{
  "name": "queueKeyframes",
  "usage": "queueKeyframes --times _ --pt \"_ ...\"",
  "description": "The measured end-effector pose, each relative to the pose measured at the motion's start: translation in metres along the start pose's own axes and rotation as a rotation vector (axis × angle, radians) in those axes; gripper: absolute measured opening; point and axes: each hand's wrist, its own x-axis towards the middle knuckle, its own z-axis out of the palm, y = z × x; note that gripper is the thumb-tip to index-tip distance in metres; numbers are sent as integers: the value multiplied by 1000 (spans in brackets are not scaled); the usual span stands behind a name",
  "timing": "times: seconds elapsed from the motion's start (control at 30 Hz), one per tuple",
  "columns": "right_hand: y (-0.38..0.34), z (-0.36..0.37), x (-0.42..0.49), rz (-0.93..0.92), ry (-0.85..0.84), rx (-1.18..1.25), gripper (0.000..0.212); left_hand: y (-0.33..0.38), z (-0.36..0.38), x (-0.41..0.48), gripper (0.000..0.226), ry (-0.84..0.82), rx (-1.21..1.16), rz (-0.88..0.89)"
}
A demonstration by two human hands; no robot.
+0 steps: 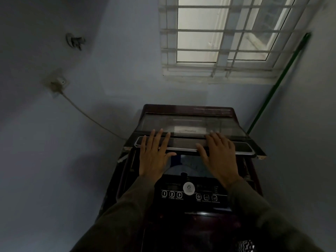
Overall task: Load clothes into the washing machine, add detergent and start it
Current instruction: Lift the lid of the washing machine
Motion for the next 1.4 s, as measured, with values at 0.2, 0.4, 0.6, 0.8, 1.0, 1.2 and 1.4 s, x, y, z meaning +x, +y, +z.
queueKeyframes --times 0.2,0.4,0.6,0.8,1.0,1.2,1.4 --pt "-1 6 -41 -21 -11 -69 72 0 -8 8 74 23 1 -25" --pt "7 -3 -36 -81 14 -86 73 -3 -23 35 73 73 -31 -22" --pt "14 -13 -5 -121 36 -87 77 -2 -43 54 78 129 -72 -128" --pt "20 -21 24 -181 83 -110 91 16 -57 59 73 198 -174 -137" --pt "20 -28 56 -167 118 -97 90 12 -52 85 82 209 -45 21" --pt "15 -40 101 -126 154 -153 97 8 -57 132 91 250 -63 3" --pt "8 -39 146 -62 201 -188 102 -5 -56 177 96 264 -81 18"
